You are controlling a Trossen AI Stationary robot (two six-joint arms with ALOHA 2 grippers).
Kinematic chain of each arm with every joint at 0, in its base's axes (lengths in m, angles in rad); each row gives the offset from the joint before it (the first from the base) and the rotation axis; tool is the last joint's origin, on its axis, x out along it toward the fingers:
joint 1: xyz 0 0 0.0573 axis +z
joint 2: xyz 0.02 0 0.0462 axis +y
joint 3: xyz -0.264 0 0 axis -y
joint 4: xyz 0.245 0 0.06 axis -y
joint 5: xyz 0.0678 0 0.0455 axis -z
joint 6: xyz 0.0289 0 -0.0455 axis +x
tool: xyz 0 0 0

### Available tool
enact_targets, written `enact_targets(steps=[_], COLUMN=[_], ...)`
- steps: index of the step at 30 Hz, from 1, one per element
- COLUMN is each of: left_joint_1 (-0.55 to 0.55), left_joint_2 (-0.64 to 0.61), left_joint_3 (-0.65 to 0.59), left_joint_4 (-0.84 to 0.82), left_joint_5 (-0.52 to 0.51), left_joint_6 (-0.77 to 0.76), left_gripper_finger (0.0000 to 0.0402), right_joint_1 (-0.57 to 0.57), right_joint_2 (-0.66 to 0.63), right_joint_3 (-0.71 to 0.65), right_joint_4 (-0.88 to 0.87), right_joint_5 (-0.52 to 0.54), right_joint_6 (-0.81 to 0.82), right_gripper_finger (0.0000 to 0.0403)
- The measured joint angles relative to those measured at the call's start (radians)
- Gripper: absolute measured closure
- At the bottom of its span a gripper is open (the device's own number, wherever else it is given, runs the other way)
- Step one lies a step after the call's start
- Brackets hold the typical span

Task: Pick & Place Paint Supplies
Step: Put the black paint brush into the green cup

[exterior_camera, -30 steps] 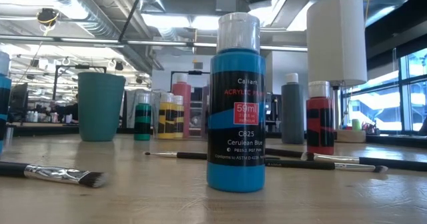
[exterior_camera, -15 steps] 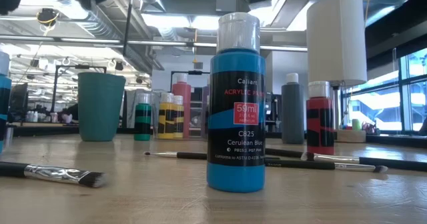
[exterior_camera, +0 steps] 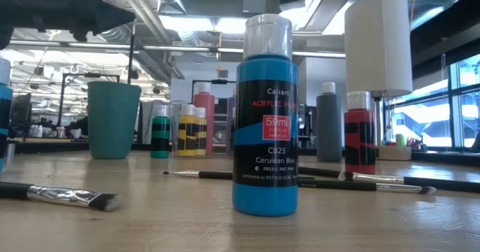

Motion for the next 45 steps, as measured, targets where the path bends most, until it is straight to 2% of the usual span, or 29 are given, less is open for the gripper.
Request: enact_targets(steps=[6,11,21,29,38,45], left_joint_1=[0.000,-0.016,-0.088,-0.095,-0.095,-0.095], left_joint_2=[-0.005,-0.004,-0.004,-0.003,-0.004,-0.004], left_joint_3=[-0.001,-0.001,-0.001,-0.001,-0.001,-0.001], left_joint_4=[0.008,-0.036,-0.110,-0.285,-0.409,-0.560], left_joint_5=[0.019,0.016,-0.094,-0.160,-0.163,-0.161], left_joint_6=[0.018,-0.035,-0.071,-0.247,-0.360,-0.510], left_gripper_finger=[0.0399,0.0399,0.0400,0.0399,0.0399,0.0399], right_joint_1=[0.000,0.000,0.001,0.001,0.001,0.001], right_joint_2=[0.000,0.000,0.000,0.000,0.000,0.000], right_joint_3=[0.000,0.000,0.000,0.000,0.000,0.000], right_joint_4=[0.000,0.000,-0.001,-0.001,-0.001,-0.002], right_joint_5=[0.000,0.000,-0.015,-0.015,-0.015,-0.015], right_joint_6=[0.000,0.000,0.008,0.008,0.008,0.008], right_gripper_finger=[0.0259,0.0259,0.0259,0.0259,0.0259,0.0259])
